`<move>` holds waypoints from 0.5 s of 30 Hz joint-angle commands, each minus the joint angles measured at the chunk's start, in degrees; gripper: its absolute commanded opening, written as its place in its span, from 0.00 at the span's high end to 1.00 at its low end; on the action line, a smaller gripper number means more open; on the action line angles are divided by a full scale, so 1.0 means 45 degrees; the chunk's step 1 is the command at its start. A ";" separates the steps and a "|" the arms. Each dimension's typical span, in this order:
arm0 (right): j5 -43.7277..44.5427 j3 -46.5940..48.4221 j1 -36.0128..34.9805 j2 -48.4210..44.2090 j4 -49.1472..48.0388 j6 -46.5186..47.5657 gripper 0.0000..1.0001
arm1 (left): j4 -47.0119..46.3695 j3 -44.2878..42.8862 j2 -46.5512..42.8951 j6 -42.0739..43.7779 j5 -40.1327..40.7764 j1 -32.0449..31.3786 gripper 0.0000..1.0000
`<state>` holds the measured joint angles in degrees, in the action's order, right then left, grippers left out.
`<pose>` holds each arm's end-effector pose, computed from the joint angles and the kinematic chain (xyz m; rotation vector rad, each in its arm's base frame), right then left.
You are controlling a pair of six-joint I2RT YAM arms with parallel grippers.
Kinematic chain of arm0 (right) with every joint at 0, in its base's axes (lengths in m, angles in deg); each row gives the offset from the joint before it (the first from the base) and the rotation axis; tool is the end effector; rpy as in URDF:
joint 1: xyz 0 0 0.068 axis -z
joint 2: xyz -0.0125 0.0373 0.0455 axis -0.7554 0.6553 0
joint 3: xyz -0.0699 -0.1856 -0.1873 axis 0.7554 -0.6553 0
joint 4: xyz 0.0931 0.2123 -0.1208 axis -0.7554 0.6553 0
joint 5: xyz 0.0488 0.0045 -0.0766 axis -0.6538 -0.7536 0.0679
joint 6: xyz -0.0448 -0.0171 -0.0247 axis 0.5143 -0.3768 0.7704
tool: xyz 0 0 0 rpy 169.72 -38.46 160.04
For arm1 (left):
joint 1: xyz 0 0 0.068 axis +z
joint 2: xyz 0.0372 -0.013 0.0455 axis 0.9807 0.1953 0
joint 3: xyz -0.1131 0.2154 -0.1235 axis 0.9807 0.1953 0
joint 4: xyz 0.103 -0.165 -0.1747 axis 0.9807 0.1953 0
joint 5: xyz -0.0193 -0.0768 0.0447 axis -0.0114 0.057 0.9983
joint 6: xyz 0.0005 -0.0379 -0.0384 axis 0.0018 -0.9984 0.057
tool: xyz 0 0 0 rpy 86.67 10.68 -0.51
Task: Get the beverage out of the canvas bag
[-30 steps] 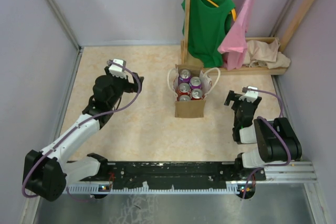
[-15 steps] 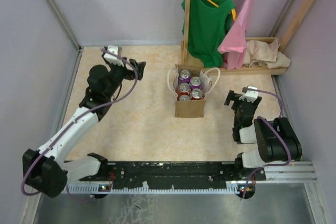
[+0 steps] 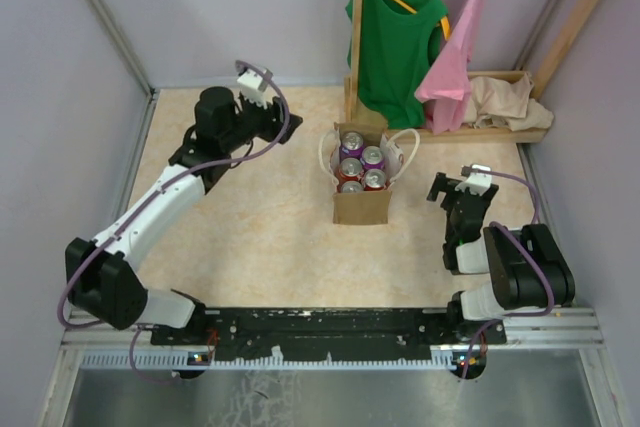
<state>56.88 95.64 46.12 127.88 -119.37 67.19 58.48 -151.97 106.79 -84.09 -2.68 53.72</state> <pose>0.2167 0.0004 0.1423 0.2435 1.6683 -0.1656 0.2939 -0.1466 0.3596 0.4781 1.7123 -0.5967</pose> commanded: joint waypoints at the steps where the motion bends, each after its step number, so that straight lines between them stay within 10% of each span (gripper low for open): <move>1: 0.0137 0.0339 0.0008 0.0001 -0.0741 0.0115 0.01 | 0.1345 -0.2326 0.0348 0.1361 0.0071 -0.1265 0.50; 4: 0.0132 0.0339 0.0009 0.0007 -0.0741 0.0116 0.01 | 0.1956 -0.3232 0.0568 0.2261 0.0462 -0.2161 0.68; 9: 0.0136 0.0337 0.0009 0.0007 -0.0742 0.0120 0.01 | 0.2291 -0.3903 0.0870 0.2602 -0.0136 -0.2927 0.34; 15: 0.0141 0.0339 0.0010 0.0007 -0.0742 0.0122 0.01 | 0.3473 -0.4136 0.1925 0.3049 0.0396 -0.4308 0.19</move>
<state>56.88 95.64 46.12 127.88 -119.37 67.19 68.12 -169.23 111.34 -73.35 -2.16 38.14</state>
